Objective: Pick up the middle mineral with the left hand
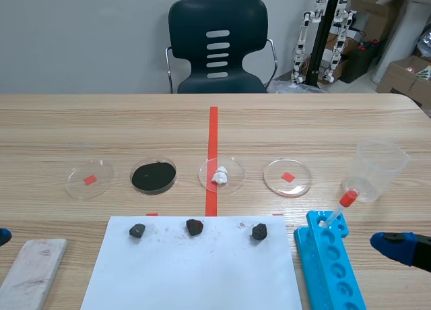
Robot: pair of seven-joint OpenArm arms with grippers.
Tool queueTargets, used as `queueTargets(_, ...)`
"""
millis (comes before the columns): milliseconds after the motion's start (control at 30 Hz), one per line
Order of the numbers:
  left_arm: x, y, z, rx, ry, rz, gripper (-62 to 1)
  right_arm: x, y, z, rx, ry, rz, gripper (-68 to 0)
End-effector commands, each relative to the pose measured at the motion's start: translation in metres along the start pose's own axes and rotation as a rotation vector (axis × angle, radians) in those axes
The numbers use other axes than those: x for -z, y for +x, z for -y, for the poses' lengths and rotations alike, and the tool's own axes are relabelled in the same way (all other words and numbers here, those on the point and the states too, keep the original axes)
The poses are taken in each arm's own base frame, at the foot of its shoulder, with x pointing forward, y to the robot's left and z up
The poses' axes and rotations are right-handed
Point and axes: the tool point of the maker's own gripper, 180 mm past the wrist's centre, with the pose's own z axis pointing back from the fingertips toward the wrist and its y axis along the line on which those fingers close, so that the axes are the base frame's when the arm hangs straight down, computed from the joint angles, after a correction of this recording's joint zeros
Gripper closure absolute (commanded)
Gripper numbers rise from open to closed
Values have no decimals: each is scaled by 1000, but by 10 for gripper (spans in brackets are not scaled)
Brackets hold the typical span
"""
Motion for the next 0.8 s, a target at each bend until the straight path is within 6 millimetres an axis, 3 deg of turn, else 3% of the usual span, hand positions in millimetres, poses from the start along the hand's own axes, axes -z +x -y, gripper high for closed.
queueTargets(0, 0, 6, 2, -22, 3, 28, -623, 3, 12, 0, -1, 3, 42, -679)
queueTargets(333, 5, 17, -8, -90, 76, 84, -623, 3, 12, 0, -1, 3, 40, -679)
queueTargets(633, 21, 47, -37, -109, 197, 204, -623, 3, 12, 0, 0, 3, 40, -679)
queueTargets(767, 35, 60, -41, -137, 203, 232, -623, 3, 12, 0, 0, 3, 40, -679)
